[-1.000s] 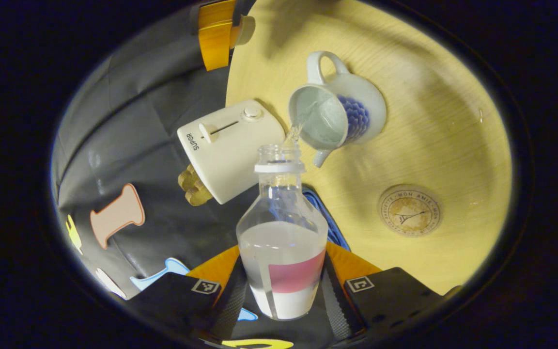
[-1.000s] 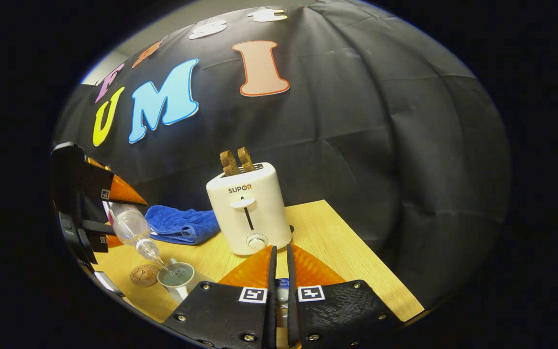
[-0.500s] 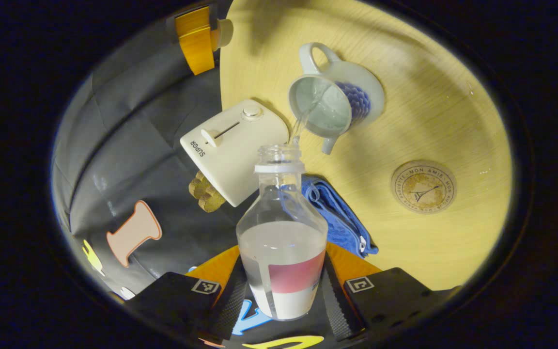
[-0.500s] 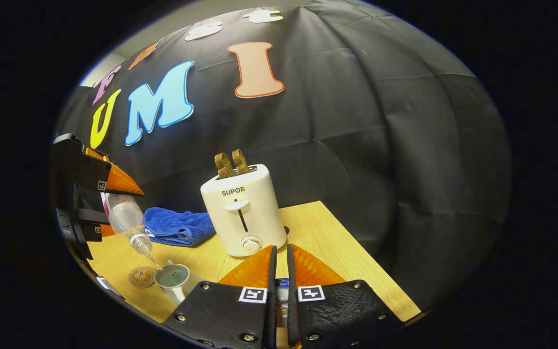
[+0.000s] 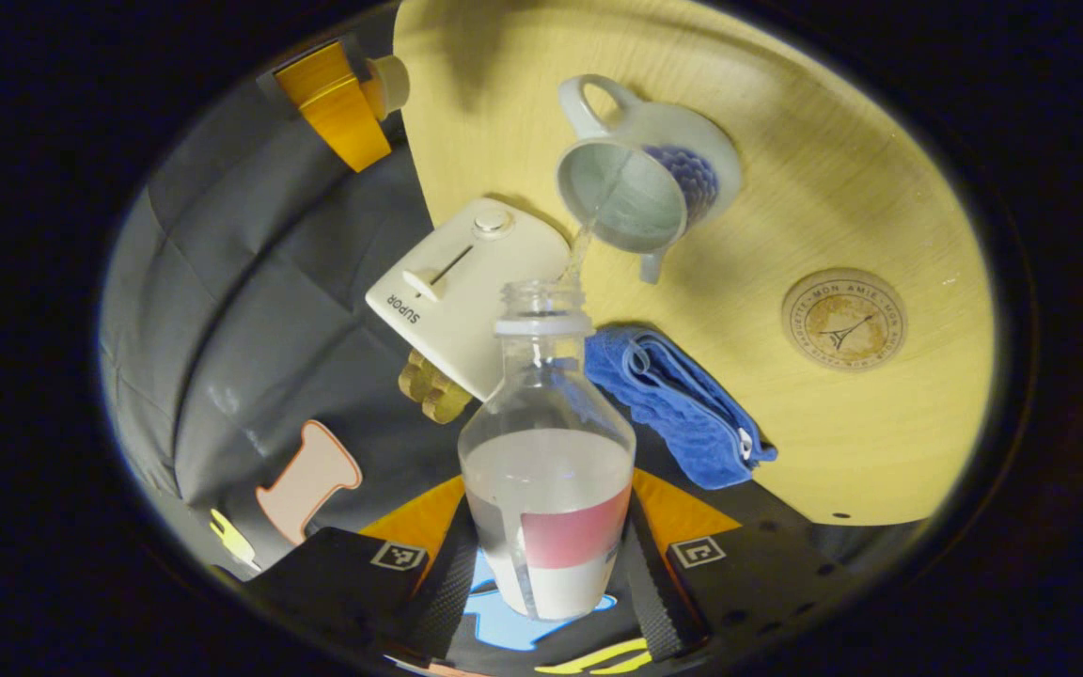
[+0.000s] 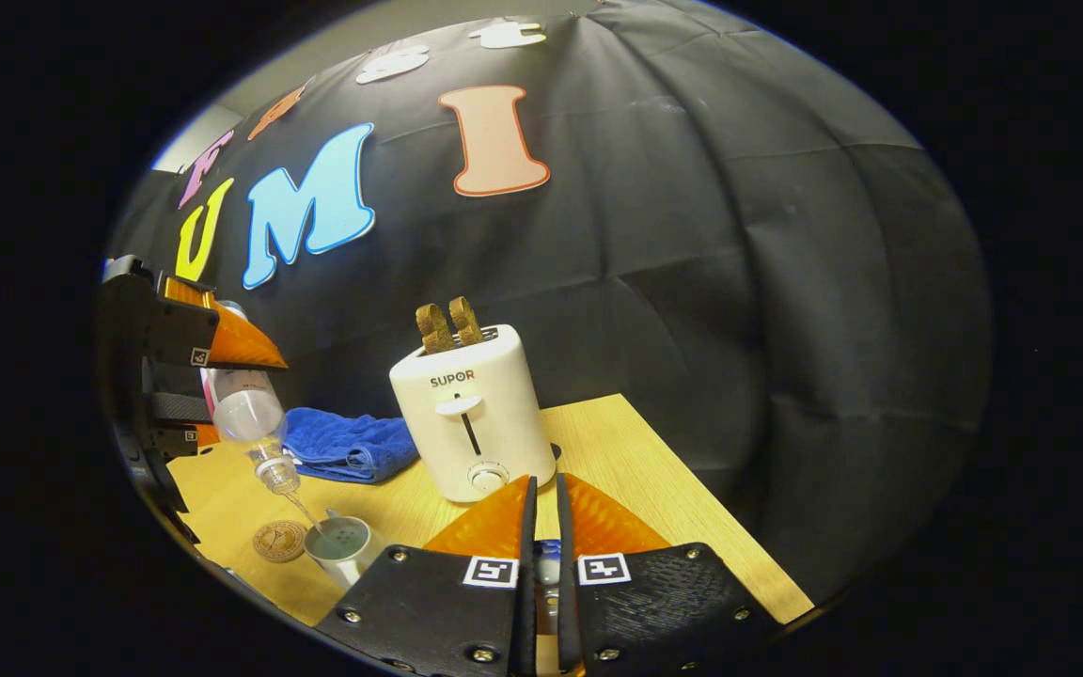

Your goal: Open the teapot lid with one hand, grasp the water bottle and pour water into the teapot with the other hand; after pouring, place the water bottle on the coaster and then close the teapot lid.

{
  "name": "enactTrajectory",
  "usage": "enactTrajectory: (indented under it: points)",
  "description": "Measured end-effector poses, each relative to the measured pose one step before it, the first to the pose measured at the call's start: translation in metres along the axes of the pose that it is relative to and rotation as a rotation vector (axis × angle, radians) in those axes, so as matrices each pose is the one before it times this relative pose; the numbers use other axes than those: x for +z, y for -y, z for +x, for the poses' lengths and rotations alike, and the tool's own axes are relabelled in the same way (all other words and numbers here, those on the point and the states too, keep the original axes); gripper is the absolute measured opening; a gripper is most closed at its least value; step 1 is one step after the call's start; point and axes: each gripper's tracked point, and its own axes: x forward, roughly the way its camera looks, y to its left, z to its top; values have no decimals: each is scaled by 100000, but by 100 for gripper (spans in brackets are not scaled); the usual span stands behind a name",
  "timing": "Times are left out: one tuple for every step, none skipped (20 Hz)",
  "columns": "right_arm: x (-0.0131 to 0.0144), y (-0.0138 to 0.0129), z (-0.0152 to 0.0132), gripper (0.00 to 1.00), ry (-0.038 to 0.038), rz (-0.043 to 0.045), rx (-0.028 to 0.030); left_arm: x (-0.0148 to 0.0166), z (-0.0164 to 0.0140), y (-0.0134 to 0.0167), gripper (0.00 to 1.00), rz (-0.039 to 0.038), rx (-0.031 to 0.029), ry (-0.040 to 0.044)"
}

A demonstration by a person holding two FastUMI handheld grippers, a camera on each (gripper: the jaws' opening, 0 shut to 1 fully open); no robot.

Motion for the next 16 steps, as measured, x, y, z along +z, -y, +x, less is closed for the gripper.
enactTrajectory:
  points:
    - [17, 42, 68, 9, 82, 74, -213, 132, -93, 65, 84, -800, -71, -151]
    - [33, 47, 6, 9, 106, 264, 28, -77, 26, -94, 84, -15, 150, -601]
    - [-39, 9, -19, 9, -48, 221, -2, -33, 5, -208, 84, 647, 1092, -316]
    - [48, 16, -13, 9, 95, 47, -50, -75, -55, -144, 84, 888, 968, -505]
    - [-30, 13, -41, 9, -6, 33, 20, -13, -11, -61, 84, 586, 206, -420]
    - [37, -64, -1, 9, -101, 120, 137, -36, -52, -69, 84, 431, 322, -268]
    - [-79, 57, 38, 9, -6, -24, 5, 45, 11, -12, 84, 459, 109, -152]
    - [57, 15, 17, 9, 26, 27, -69, -21, -98, -204, 84, 971, 793, -408]
    - [-42, -2, 0, 9, -26, 123, 87, 135, -108, -219, 84, 912, 934, -288]
    - [16, -31, 13, 9, -17, 158, 105, 121, -84, -41, 84, 244, 231, -20]
    - [-45, 38, -33, 9, 45, -84, -82, 197, 7, -92, 84, 429, 742, -49]
    - [114, -6, 18, 9, -11, 34, 96, 19, -105, -346, 84, 1661, 1482, 91]
    - [-60, -12, -2, 9, 36, -21, 87, 144, 38, -84, 84, 704, 304, -412]
    - [56, -52, 65, 9, 69, -138, 9, -61, -34, 307, 84, -1458, -779, -61]
    - [-25, -12, -58, 9, -38, -101, 104, 57, -13, 247, 84, -2127, -679, 86]
    - [69, -42, 40, 9, 137, -124, 54, -58, 100, -67, 84, -956, 456, 93]
